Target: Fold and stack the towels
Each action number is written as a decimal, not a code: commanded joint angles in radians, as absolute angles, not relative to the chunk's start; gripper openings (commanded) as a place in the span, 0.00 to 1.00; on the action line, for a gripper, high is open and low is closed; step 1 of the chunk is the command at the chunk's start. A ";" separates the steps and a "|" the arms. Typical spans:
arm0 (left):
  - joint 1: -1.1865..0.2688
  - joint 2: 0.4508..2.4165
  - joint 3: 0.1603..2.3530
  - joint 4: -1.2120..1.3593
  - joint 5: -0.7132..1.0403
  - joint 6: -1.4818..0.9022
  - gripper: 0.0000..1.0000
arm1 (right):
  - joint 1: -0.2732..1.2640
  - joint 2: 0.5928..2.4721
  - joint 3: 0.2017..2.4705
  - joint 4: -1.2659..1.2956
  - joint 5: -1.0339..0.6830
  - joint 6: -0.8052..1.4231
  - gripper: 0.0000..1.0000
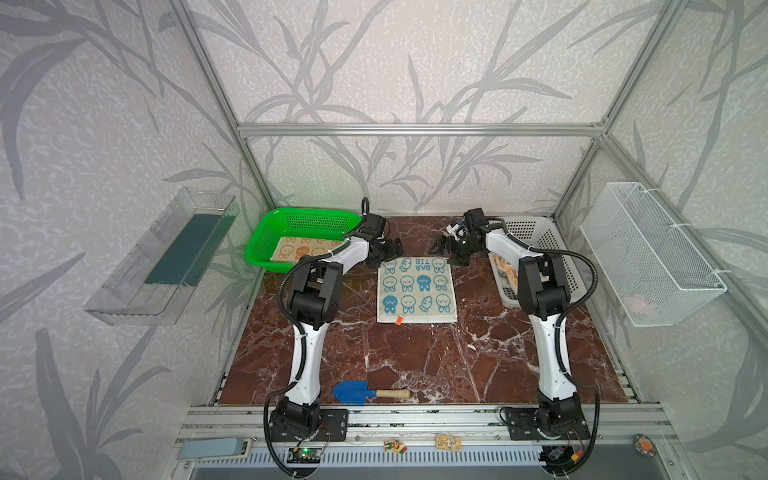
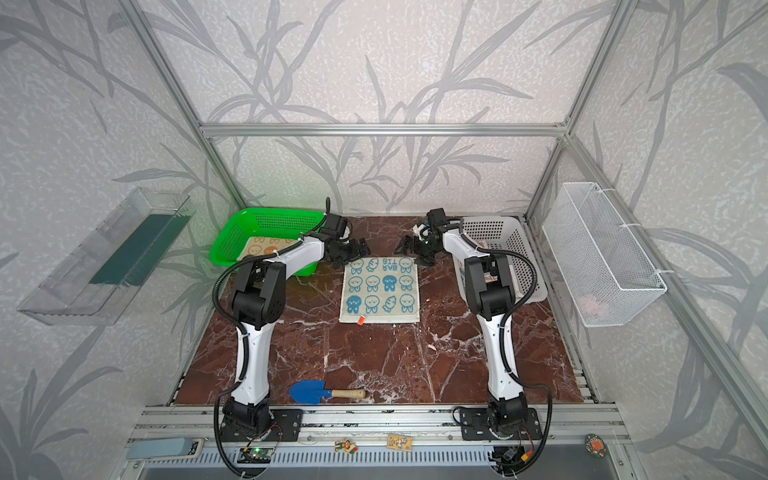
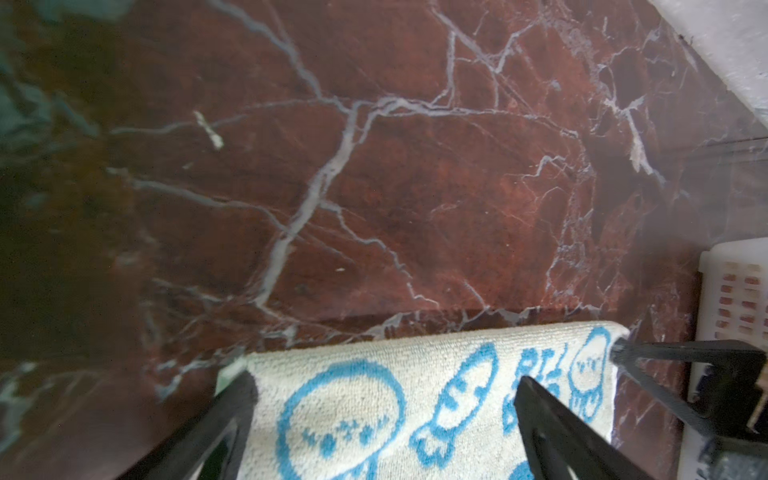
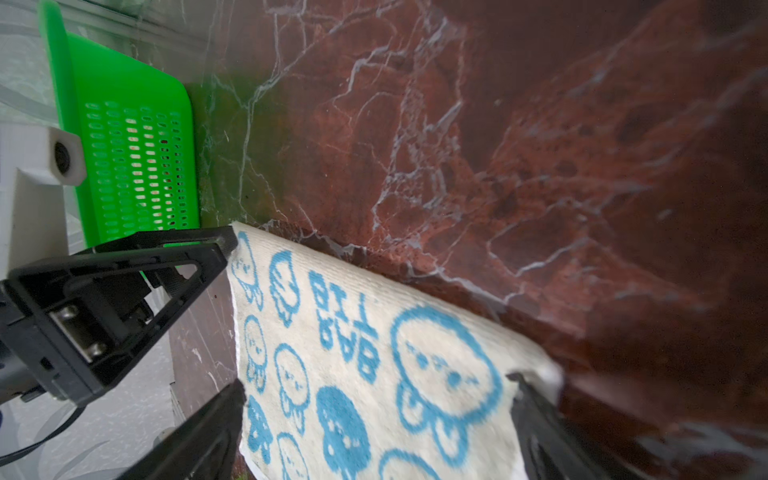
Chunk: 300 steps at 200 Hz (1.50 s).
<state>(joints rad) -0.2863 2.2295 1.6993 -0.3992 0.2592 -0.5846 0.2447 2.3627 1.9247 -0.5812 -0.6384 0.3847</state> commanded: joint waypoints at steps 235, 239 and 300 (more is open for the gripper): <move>-0.544 1.849 1.359 -0.262 -0.278 -0.172 0.99 | 0.300 2.695 2.534 -1.050 -0.345 0.016 0.55; -0.544 1.848 1.357 -0.262 -0.279 -0.171 0.99 | 0.303 2.697 2.529 -1.047 -0.344 0.017 0.54; -0.545 1.824 1.319 -0.247 -0.260 -0.181 0.99 | 0.325 2.722 2.528 -1.039 -0.283 0.025 0.40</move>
<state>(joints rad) -0.5434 1.8851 1.3422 -0.2565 -0.2604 -0.1825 0.3161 2.6740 2.5107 -1.0142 -0.3168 0.0254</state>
